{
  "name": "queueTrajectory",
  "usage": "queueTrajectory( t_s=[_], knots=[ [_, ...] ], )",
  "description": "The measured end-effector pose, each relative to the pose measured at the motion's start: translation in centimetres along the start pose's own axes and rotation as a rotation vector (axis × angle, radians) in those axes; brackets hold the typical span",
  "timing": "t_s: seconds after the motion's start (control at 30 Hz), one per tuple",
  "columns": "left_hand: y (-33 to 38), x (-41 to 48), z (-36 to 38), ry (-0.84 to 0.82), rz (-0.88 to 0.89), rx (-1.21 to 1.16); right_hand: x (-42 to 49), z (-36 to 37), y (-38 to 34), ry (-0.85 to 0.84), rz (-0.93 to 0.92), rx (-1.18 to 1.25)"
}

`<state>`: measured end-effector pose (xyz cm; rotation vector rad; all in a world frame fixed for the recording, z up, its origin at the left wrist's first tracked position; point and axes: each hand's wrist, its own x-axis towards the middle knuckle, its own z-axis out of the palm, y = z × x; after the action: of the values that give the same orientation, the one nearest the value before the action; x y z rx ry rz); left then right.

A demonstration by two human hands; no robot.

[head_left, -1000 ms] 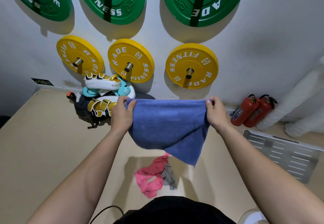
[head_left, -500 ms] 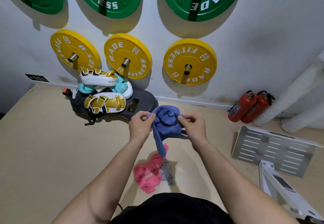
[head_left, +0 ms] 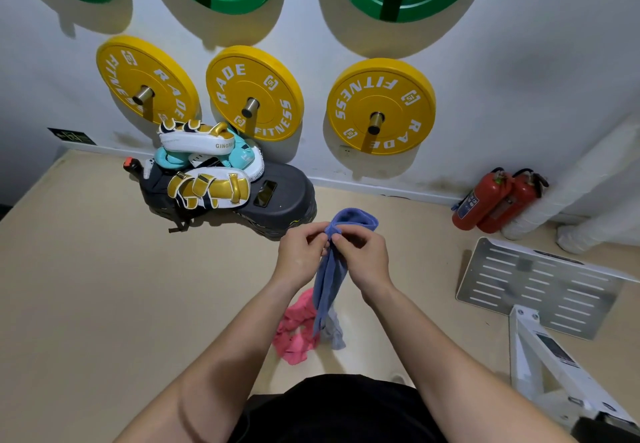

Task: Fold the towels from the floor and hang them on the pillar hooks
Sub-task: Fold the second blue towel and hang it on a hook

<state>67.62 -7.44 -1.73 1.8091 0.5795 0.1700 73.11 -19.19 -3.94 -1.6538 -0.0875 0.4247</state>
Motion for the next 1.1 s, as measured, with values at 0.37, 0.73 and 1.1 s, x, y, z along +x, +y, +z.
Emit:
queueTrajectory(
  t_s=[0.37,0.73,1.1],
  knots=[
    [0.1,0.3,-1.6,0.073,0.026,0.033,0.5,0.2,-0.7,-0.080,-0.055,-0.059],
    [0.3,0.1,-2.8,0.093,0.069,0.093,0.8,0.6,-1.1,-0.117,-0.057,-0.076],
    [1.2,-0.8,-3.0,0.012,-0.016,-0.063,0.3,-0.8,-2.2,-0.252,-0.172,-0.160]
  ],
)
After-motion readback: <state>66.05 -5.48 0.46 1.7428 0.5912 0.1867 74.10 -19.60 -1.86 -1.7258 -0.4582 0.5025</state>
